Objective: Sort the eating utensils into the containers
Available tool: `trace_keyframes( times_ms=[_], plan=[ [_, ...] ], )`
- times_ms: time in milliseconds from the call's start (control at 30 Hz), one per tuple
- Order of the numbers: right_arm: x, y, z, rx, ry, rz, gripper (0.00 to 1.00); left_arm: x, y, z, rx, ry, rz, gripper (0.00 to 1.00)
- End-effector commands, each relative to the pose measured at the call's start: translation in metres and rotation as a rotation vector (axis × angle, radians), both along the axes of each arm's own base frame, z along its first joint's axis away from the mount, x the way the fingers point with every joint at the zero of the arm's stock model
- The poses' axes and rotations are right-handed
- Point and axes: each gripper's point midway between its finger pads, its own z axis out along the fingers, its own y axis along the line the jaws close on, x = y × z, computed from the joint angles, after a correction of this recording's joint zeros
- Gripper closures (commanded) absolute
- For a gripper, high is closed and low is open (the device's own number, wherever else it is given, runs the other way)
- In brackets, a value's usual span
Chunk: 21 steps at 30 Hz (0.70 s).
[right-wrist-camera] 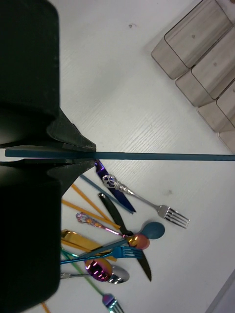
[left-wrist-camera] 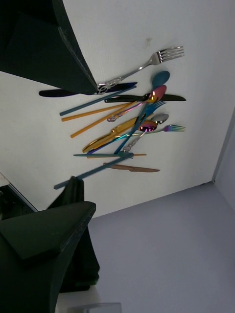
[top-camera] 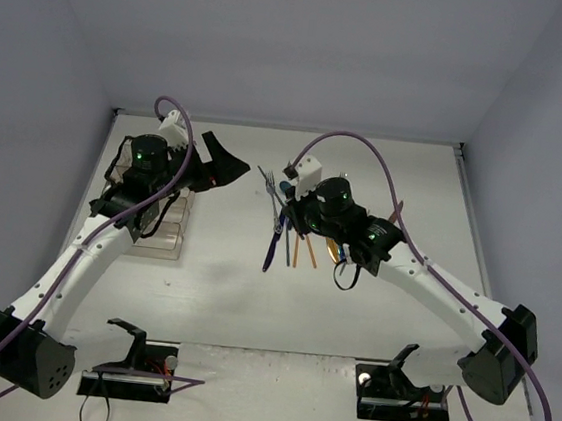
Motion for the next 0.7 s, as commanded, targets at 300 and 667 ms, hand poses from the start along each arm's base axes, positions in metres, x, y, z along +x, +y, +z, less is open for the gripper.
trace_keyframes(
  times_ms=[300, 667],
  plan=[
    [0.007, 0.055, 0.057, 0.165, -0.125, 0.1, 1.0, 0.011, -0.017, 0.025, -0.116, -0.024, 0.076, 0.19],
    [0.003, 0.07, 0.051, 0.169, -0.125, 0.124, 1.0, 0.019, -0.037, 0.017, -0.133, -0.001, 0.078, 0.55]
  ],
)
